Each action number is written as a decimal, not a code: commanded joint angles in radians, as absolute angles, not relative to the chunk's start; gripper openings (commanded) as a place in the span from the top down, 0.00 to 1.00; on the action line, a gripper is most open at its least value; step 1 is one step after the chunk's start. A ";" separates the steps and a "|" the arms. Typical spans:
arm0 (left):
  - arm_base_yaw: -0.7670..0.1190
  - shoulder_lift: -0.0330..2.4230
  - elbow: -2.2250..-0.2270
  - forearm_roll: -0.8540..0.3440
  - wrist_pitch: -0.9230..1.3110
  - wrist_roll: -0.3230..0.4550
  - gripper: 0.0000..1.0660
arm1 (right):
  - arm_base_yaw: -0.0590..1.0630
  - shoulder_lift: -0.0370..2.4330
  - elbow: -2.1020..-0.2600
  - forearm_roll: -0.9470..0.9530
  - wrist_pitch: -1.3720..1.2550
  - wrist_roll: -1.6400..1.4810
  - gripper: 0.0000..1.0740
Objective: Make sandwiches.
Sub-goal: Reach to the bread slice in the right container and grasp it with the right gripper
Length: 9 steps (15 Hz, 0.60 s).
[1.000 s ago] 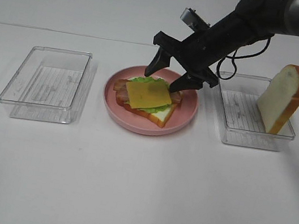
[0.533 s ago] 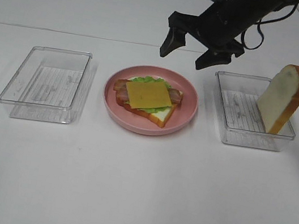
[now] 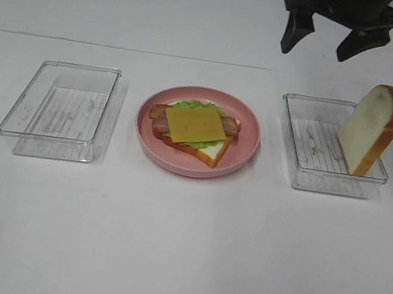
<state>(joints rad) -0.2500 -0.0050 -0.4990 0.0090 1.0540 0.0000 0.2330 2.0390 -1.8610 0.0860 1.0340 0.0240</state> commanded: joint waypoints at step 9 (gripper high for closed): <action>-0.251 -0.015 -0.497 0.012 1.044 -0.008 0.24 | -0.034 2.024 -1.866 0.086 1.183 0.000 0.20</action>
